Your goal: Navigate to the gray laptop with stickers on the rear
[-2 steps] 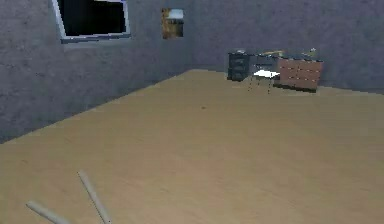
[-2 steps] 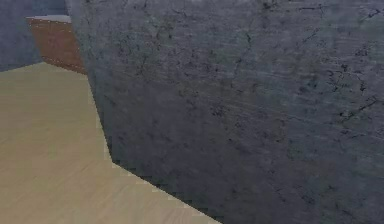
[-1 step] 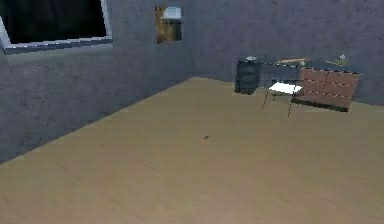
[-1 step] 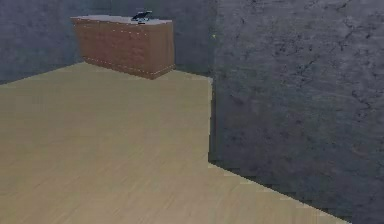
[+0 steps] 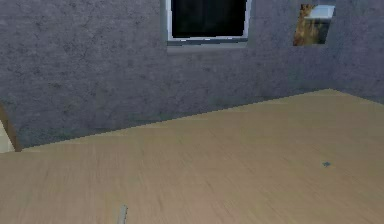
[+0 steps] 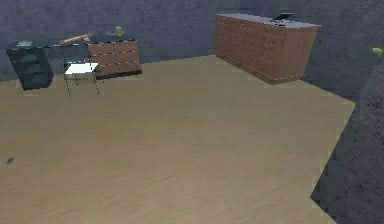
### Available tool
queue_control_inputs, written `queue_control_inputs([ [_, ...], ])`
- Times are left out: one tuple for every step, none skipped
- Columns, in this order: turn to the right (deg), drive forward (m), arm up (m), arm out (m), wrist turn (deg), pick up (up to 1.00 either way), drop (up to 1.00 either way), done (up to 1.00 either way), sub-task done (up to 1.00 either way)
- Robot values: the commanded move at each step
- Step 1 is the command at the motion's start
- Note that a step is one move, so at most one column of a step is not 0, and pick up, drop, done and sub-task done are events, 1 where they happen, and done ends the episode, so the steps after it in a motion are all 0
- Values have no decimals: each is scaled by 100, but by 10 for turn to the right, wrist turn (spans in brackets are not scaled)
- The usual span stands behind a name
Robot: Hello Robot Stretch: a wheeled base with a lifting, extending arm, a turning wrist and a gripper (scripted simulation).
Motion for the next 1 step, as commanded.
queue_control_inputs([
  [-30,0,0,0,0,0,0,0,0],
])
